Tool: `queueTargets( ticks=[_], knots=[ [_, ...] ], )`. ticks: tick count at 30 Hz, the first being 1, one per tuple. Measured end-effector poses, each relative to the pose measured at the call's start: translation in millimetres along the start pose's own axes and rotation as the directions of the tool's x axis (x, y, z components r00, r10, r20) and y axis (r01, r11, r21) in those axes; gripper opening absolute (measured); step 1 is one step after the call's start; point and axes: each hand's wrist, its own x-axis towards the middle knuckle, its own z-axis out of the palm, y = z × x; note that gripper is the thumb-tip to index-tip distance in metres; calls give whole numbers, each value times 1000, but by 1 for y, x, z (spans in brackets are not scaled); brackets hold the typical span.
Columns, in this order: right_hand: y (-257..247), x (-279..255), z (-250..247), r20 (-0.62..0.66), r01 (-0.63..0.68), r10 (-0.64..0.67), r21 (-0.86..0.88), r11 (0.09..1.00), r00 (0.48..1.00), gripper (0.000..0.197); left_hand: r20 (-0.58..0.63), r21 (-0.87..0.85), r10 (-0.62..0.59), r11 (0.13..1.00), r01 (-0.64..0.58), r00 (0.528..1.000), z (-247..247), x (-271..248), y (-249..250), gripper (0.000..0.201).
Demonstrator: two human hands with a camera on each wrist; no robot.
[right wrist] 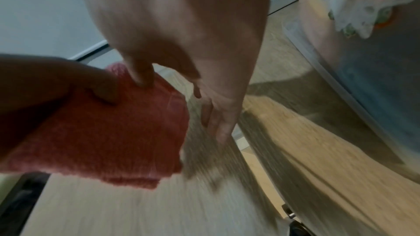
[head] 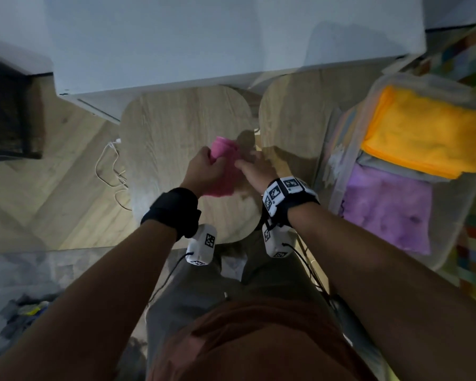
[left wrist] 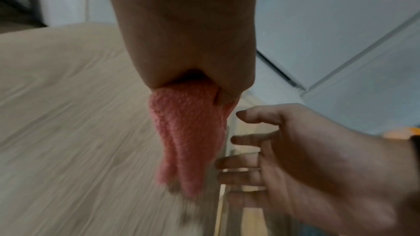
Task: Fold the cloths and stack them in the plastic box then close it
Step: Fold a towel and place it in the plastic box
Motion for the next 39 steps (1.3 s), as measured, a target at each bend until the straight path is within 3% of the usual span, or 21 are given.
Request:
queueTargets(
  ticks=[4,7,9,13,17,24,30,32,34,36,39],
  knots=[
    [-14,23,3,-80,45,-27,231,972,996,88,-19,-29,148,989,-148,989,-30,0,46,26],
    [-40,28,-13,-170,126,-63,392,911,984,80,-17,-74,273,959,-273,962,-57,-7,92,20],
    [-67,10,-33,-252,203,-92,458,866,963,73,-46,-27,313,949,-314,949,-77,-14,118,27],
    [-129,-95,-66,-449,391,-167,472,790,878,54,-76,24,453,891,-453,888,-112,-33,156,39],
    [-157,-147,-84,-555,492,-222,400,774,802,41,-62,9,565,825,-566,823,-140,-62,178,46],
    [-176,-177,-98,-629,491,-227,284,824,744,34,3,127,659,746,-654,752,-158,-85,198,34],
    [-155,-195,-142,-662,517,-254,235,823,705,36,39,198,712,682,-704,701,-130,-100,244,28],
    [-135,-200,-163,-662,491,-242,217,844,709,37,123,196,714,663,-722,689,-106,-106,259,28],
    [-111,-201,-189,-650,417,-222,161,895,727,25,241,197,696,648,-736,677,-76,-111,271,28],
    [-85,-203,-212,-575,290,-196,76,954,795,13,367,218,670,613,-760,645,-44,-115,282,26],
    [-28,-204,-244,-436,125,-114,-3,992,893,22,566,262,589,534,-804,576,15,-117,293,18]
  ],
)
